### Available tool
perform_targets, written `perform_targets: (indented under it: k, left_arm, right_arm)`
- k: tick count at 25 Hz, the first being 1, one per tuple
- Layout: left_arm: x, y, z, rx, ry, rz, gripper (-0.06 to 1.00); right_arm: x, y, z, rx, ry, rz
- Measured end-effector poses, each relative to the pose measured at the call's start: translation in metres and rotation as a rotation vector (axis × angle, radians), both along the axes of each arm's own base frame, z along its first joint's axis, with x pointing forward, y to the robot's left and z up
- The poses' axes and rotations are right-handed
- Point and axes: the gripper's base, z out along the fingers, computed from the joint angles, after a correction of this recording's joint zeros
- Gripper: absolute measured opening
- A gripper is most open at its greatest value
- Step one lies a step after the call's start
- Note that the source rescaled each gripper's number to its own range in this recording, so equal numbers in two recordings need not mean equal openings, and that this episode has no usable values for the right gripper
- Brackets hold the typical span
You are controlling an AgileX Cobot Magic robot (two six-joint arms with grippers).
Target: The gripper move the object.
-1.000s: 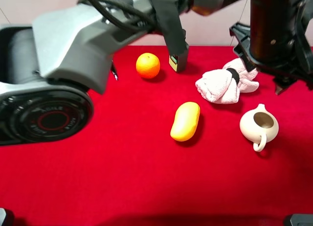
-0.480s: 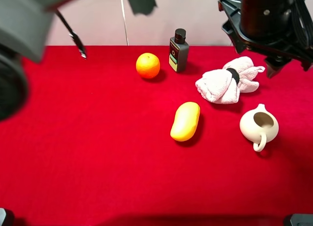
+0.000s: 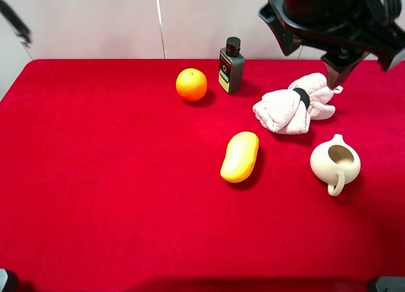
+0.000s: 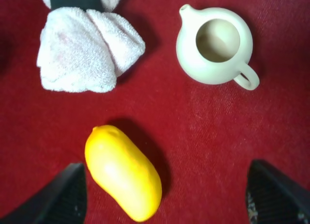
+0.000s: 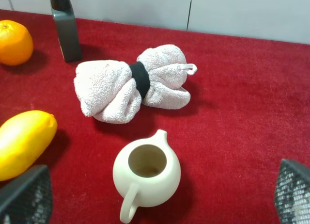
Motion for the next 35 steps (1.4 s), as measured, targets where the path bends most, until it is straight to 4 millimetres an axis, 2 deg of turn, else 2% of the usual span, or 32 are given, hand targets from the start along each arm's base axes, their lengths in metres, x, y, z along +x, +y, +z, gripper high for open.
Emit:
perform_targets:
  k: [10,15,17,21,23,26,30,31,33,35]
  left_arm:
    - [-0.017,0.043,0.025,0.025,-0.037,0.033,0.66]
    - [-0.027,0.064,0.029,0.035,-0.023,0.058,0.66]
    - [-0.031,0.072,0.028,0.044,-0.017,0.066,0.69]
    - [-0.039,0.089,0.03,0.052,-0.007,0.088,0.9]
    - [-0.043,0.098,0.031,0.054,-0.002,0.096,0.96]
    - [-0.046,0.108,0.031,0.055,0.01,0.109,0.98]
    - [-0.052,0.132,0.033,0.051,0.023,0.138,1.0]
    - [-0.058,0.143,0.033,0.053,0.026,0.149,1.0]
    - [-0.061,0.148,0.031,0.056,0.028,0.153,1.0]
    - [-0.072,0.169,0.033,0.044,0.028,0.171,1.0]
  right_arm:
    - [0.0,0.0,0.0,0.0,0.0,0.0]
    - [0.0,0.0,0.0,0.0,0.0,0.0]
    - [0.0,0.0,0.0,0.0,0.0,0.0]
    - [0.0,0.0,0.0,0.0,0.0,0.0]
    - [0.0,0.0,0.0,0.0,0.0,0.0]
    - [0.0,0.0,0.0,0.0,0.0,0.0]
    - [0.0,0.0,0.0,0.0,0.0,0.0]
    - [0.0,0.0,0.0,0.0,0.0,0.0]
    - [0.0,0.0,0.0,0.0,0.0,0.0]
    - [0.0,0.0,0.0,0.0,0.0,0.0]
